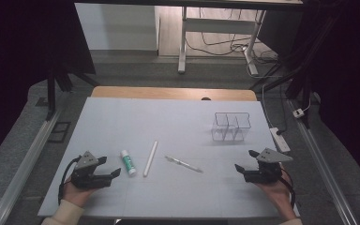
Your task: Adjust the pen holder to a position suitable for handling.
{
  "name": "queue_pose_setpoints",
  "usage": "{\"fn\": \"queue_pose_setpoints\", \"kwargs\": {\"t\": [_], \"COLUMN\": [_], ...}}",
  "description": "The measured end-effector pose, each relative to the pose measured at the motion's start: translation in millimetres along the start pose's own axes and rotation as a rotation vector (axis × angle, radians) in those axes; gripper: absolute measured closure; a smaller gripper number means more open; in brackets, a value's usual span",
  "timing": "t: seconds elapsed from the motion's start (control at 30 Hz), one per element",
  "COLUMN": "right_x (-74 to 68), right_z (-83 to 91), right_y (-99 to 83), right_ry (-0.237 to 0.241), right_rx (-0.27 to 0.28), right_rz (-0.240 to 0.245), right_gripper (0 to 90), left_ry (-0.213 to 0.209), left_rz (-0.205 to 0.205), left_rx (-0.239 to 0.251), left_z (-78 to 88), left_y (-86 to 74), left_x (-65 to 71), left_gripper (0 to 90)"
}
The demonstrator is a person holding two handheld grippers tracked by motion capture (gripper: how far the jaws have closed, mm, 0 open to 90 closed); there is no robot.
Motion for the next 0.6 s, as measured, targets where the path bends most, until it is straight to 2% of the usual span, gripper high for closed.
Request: {"fn": "queue_pose_setpoints", "kwargs": {"t": [0.6], "right_x": [-3.1], "right_z": [-2.6], "right_y": [-3.4], "right_ry": [0.023], "right_rx": [-0.036], "right_rz": [-0.006], "right_gripper": [23.3], "left_ry": [-0.021], "left_rz": [-0.008], "left_rx": [0.018], "left_z": [0.5], "left_y": [1.9], "left_x": [5.4], "left_gripper": [23.9]}}
Point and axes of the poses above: each handheld gripper's, and its own axes: z roughly backward along the jaws, y roughly out of its top, x roughly to its right, the point moved 3 cm from there along -z, roughly forward along the jaws, and after that the axes turned 12 degrees about -y, right-handed, at the moved point
